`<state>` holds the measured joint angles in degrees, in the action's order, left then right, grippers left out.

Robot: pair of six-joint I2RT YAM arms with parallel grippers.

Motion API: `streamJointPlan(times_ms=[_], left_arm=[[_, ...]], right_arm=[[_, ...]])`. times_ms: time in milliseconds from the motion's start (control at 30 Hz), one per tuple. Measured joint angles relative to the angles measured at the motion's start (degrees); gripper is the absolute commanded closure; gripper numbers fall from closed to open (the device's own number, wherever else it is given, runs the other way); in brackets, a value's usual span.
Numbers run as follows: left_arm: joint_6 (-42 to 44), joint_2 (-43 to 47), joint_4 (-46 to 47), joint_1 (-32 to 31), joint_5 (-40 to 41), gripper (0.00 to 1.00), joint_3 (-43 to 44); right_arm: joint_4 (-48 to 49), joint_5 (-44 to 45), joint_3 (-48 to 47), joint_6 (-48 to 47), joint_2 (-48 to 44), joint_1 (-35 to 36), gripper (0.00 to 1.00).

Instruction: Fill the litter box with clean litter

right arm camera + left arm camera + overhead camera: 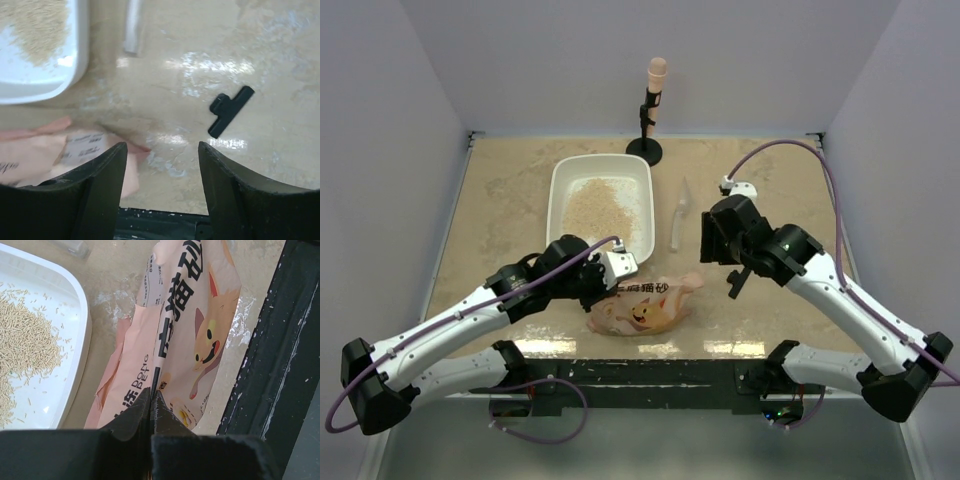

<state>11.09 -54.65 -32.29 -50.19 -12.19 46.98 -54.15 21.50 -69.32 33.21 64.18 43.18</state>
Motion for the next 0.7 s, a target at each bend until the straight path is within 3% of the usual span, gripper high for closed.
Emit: streamJointPlan(times_ms=[133,300,700], left_arm=[[-0.02,0.46,-0.28,-0.02,-0.50,1.00,-0.11],[-0.07,2.19,-0.76,0.00,-0.76,1.00,-0.92],[-0.94,6.19,-3.65,0.04,-1.18,1.00,-1.90]], right_arm=[[1.29,1.09,4.22,3.98,5.09,-7.67,0.47],[3.65,1.70,12.26,8.50,11.65,-14.16,0.47],[9.03,3.45,15.45,15.15,20.92,-17.31,0.52]])
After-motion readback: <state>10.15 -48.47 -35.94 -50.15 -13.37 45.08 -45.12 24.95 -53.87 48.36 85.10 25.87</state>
